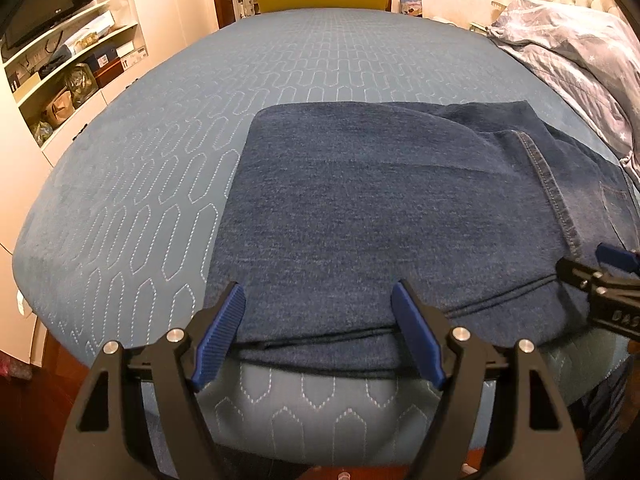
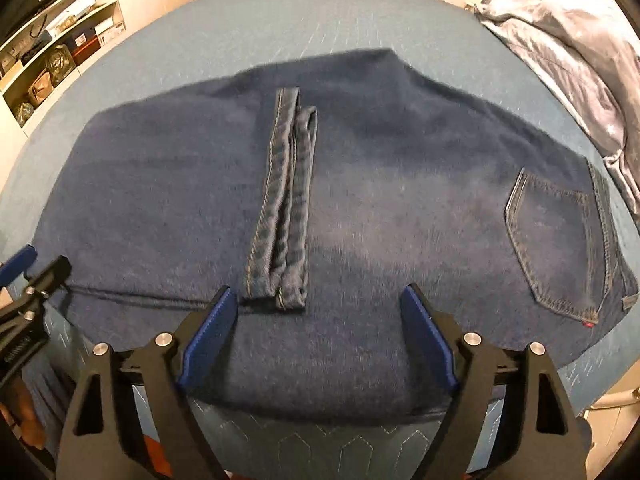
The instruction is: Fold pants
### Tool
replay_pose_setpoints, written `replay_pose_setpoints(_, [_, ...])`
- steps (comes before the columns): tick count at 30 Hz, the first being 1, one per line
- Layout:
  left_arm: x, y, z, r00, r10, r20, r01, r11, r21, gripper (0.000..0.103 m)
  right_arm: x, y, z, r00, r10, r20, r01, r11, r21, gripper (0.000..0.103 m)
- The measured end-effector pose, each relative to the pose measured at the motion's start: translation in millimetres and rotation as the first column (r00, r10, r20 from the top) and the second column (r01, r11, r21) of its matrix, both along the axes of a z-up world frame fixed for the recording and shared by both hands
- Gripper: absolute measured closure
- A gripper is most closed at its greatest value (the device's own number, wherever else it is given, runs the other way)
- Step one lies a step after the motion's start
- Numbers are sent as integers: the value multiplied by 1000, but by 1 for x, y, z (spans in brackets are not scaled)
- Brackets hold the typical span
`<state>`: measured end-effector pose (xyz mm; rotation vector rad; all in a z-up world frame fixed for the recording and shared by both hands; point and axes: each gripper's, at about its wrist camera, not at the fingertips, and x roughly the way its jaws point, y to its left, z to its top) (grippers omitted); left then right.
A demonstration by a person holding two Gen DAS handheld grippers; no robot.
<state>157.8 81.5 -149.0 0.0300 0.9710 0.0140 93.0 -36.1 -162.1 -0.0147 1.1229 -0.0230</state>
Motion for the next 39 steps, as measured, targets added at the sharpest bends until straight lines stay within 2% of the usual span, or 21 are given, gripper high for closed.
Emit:
replay_pose_setpoints(12, [-33, -9, 37, 998, 9, 58, -9, 1000, -12, 26, -24, -19, 13, 1000, -28, 11, 28, 1000, -3, 24])
replay_pose_setpoints(21, [-51, -14, 56, 997, 8, 79, -6, 1000, -25, 26, -42, -38, 39, 997, -32, 67, 31, 999, 23, 24])
replay_pose_setpoints(26, [-50, 9, 60, 995, 58, 76, -53, 996, -67, 27, -33, -36, 62, 991, -1, 135, -11, 997, 82, 24])
replay_pose_setpoints(31, [-47, 42, 51, 991, 130, 44, -124, 985, -117, 28, -5, -11, 75, 983, 76, 169, -93, 991, 97, 24])
replay_pose_setpoints(33, [-45, 52, 46, 989, 143, 29, -138, 981, -136, 34, 15, 2, 75, 981, 100, 166, -112, 991, 67, 34])
replay_pose_setpoints(36, [-40, 58, 38, 989, 149, 12, -145, 977, -155, 43, 45, 16, 72, 979, 123, 164, -136, 988, 72, 45])
replay_pose_setpoints(39, [-37, 65, 30, 986, 167, -11, -166, 969, -183, 44, 74, 30, 63, 974, 163, 154, -177, 981, 78, 52])
